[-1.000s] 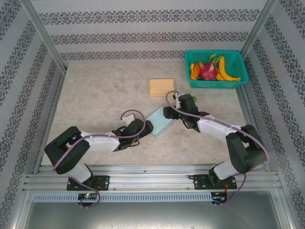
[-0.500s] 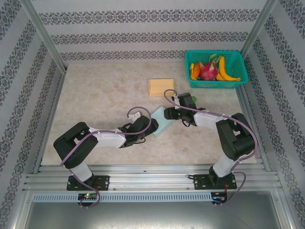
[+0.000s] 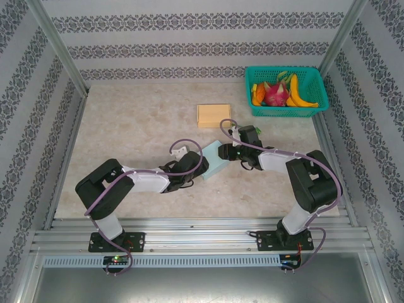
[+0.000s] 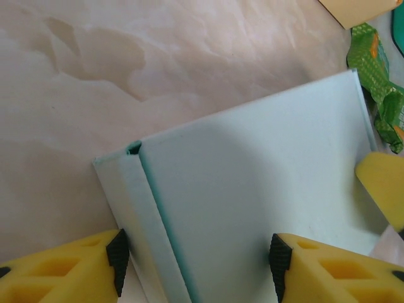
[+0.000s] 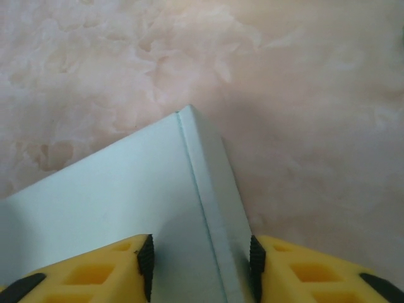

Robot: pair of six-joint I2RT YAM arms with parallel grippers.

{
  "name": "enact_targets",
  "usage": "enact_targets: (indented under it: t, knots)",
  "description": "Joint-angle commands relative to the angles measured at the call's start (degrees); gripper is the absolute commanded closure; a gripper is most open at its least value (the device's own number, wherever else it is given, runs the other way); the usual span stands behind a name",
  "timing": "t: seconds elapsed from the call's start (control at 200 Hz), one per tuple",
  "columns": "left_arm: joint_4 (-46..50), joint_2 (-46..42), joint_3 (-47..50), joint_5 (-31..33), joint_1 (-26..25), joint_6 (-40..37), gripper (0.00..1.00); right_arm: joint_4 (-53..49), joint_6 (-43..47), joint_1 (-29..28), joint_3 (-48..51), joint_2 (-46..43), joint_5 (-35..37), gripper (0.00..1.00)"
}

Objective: Fold the paper box

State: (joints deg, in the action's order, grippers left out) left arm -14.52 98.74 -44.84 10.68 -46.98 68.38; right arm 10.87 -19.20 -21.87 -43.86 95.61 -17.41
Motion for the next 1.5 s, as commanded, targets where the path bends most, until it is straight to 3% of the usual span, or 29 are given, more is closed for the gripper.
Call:
enact_targets:
  t: [0.0, 0.255, 0.575, 1.244, 1.494]
  knots:
    - [-0.35, 0.99, -3.13, 1.03, 0.44, -2.51, 0.38, 0.07, -2.98, -0.84, 2.29, -1.45, -3.46, 0.62]
    - [2.98, 0.7, -6.57, 1.86, 1.1, -5.66, 0.38, 0.18, -4.56, -5.2, 2.68, -4.36, -0.87, 0.64]
    - [2.74, -1.18, -6.26, -0.2, 5.52, -8.5, 0.4, 0.28, -6.45, -11.49, -2.41, -6.17, 4.46, 0.63]
    - [3.16, -5.91, -7.91, -1.86, 16.05, -20.91, 0.4, 1.36, -8.55, -16.9, -23.58, 10.68, 7.47, 0.59]
    - [-1.24, -3.41, -10.25, -7.02, 21.86, -27.96, 0.4, 1.2, -8.75, -17.75, -31.58, 16.79, 8.7, 0.59]
